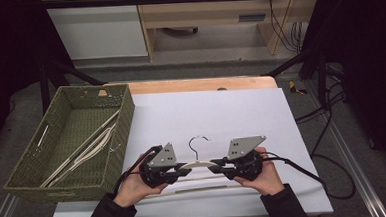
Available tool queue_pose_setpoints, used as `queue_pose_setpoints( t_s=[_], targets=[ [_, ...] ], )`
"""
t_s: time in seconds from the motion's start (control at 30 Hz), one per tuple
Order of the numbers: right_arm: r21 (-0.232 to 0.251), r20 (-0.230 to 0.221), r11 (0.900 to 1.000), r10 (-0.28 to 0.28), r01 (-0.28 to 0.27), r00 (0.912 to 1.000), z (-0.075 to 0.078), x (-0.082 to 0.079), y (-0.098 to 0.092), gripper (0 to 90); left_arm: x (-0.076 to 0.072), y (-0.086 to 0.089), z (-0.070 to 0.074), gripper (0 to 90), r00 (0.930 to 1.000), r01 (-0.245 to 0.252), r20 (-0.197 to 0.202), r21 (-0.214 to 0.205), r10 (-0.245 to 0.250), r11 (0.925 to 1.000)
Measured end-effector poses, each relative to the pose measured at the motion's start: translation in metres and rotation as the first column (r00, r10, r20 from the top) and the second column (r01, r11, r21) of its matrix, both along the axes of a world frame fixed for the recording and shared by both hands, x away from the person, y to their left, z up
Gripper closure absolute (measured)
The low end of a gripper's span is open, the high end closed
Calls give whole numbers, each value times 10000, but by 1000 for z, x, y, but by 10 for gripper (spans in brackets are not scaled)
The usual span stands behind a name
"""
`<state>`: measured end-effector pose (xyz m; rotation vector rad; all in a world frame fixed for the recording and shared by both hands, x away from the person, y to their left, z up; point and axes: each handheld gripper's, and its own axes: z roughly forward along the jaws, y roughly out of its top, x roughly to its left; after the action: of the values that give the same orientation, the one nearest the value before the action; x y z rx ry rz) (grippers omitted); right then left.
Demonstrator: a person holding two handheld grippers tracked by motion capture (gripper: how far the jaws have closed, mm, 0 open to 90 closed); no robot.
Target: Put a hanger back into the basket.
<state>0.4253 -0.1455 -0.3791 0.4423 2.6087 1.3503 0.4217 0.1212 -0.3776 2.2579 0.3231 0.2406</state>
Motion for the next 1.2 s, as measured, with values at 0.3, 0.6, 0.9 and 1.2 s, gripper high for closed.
queue_pose_setpoints(
  t_s=[0.3,0.6,0.9,1.2],
  targets=[
    [325,268,9957,-873,865,9958,1,2,-2,469,-3,-5,-4,858,9992,-289,-281,-480,275,9984],
    [1313,571,9640,-2400,2310,9691,8,0,-29,149,-5,14,15,858,9828,-1745,378,-1299,1807,9761],
    [1875,278,9152,-3679,3567,9294,4,0,-58,87,-9,29,41,858,9619,-2396,867,-1893,2592,9522],
    [2058,20,8765,-4451,4351,8955,-7,-4,-82,79,-13,52,90,858,9415,-2676,1416,-2374,3058,9338]
  ],
)
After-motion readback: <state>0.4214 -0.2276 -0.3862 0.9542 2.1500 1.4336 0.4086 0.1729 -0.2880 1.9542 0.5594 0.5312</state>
